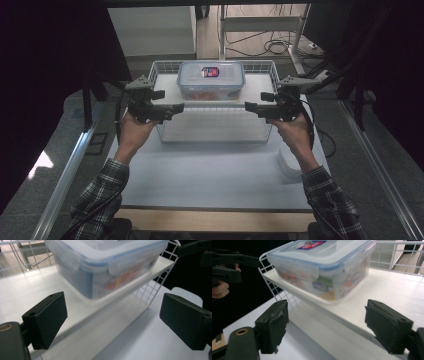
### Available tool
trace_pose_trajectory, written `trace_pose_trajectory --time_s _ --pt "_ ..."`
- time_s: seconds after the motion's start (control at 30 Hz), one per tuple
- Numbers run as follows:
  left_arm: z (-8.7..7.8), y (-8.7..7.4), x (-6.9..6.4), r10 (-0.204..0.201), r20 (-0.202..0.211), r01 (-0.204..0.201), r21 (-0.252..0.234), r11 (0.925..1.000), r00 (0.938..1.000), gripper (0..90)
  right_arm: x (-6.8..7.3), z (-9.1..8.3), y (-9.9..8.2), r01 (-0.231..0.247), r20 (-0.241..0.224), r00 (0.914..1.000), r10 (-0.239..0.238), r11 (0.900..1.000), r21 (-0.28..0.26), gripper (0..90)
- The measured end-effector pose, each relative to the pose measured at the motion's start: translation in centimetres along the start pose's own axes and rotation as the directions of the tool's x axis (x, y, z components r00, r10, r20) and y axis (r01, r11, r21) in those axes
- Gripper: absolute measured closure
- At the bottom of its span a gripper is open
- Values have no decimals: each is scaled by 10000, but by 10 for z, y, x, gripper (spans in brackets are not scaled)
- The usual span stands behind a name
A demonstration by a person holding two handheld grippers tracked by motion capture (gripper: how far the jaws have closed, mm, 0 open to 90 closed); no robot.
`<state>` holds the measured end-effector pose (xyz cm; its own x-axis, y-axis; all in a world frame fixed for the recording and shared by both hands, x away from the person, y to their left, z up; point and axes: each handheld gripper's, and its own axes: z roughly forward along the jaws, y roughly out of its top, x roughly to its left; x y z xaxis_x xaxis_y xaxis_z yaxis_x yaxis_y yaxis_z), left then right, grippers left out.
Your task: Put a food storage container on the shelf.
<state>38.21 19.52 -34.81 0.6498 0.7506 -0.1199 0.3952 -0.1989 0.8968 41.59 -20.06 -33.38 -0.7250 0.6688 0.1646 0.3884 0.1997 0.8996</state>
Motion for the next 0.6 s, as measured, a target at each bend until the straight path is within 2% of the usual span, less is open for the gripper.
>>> trace_pose_trajectory --time_s 0.07,0.2,0.4,0.57,0.6 --pt "-1 -2 -1 53 -28 -53 -3 10000 10000 58 2 -1 -4 84 -100 9999 -84 10000 43 167" --pt "-7 -18 -12 359 -90 -359 68 9993 9993 41 7 -4 -12 283 -146 9995 -281 9995 159 141" --pt "-15 -33 -23 699 -170 -700 -76 9975 9974 35 14 -10 -22 625 -17 9980 -625 9979 162 118" --pt "-19 -43 -30 826 -129 -827 -134 9965 9965 40 20 -13 -31 994 57 9950 -995 9949 200 91" --pt "-20 -49 -34 825 -89 -826 -155 9965 9966 41 22 -14 -34 1084 98 9940 -1086 9939 220 90"
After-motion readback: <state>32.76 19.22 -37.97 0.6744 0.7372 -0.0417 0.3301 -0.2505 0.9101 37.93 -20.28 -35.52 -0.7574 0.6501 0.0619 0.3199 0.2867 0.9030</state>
